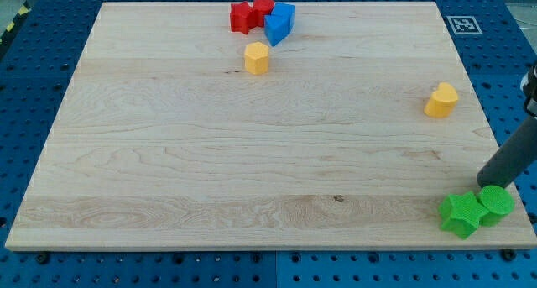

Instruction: Move the yellow hexagon to the parallel left of the yellow heart

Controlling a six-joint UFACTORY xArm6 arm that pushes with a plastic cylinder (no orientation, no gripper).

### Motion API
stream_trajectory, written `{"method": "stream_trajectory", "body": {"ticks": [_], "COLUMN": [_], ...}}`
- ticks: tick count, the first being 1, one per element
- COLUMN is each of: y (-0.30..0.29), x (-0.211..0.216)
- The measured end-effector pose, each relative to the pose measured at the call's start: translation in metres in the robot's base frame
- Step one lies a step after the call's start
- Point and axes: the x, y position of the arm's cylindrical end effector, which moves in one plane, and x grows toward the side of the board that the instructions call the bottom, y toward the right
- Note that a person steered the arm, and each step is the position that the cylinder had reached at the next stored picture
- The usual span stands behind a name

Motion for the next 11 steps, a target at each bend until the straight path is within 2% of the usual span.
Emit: {"method": "stream_trajectory", "body": {"ticks": [1, 2, 4, 5, 6, 7, 8, 9, 11], "y": [-0.013, -0.068, -0.248, -0.330, -0.366, -0.368, -0.353, -0.299, -0.175], "x": [-0.018, -0.047, -0.083, -0.121, -0.176, -0.227, -0.247, -0.234, -0.144]}}
